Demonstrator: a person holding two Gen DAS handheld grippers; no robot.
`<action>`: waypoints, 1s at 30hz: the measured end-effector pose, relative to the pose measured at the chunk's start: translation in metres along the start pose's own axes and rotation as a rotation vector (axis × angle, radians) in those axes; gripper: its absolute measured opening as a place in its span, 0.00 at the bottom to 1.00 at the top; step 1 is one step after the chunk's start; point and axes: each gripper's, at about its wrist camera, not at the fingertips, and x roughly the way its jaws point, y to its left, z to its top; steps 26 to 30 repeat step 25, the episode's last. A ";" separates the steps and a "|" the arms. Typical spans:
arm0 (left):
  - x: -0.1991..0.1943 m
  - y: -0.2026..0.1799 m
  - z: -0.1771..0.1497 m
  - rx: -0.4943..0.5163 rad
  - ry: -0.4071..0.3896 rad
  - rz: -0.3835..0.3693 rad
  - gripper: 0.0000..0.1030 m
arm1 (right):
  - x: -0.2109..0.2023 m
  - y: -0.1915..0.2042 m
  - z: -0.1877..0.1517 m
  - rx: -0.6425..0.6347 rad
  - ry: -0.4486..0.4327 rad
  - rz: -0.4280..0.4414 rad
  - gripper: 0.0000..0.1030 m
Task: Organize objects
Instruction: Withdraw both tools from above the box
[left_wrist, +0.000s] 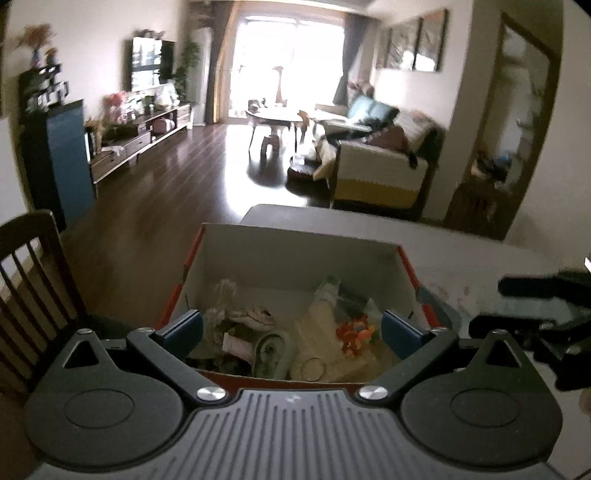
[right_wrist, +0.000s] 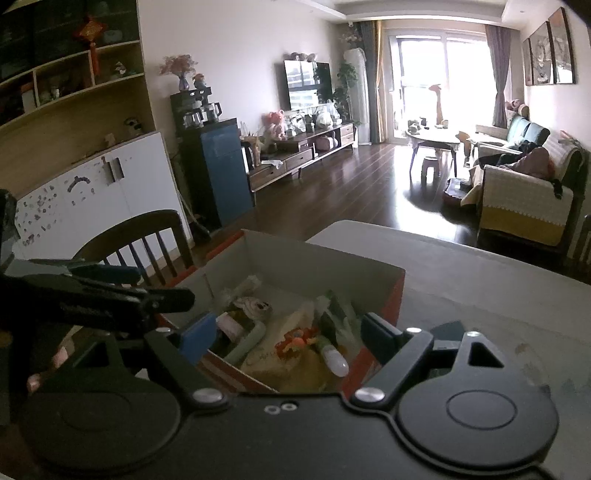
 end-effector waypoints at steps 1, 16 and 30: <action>-0.002 0.001 -0.002 -0.013 -0.005 0.000 1.00 | -0.001 0.000 -0.002 0.004 -0.002 -0.002 0.83; -0.010 -0.020 -0.014 0.080 -0.023 0.055 1.00 | -0.011 -0.005 -0.018 0.032 0.003 -0.003 0.83; -0.012 -0.022 -0.020 0.059 0.005 0.025 1.00 | -0.015 -0.010 -0.027 0.056 0.011 -0.014 0.83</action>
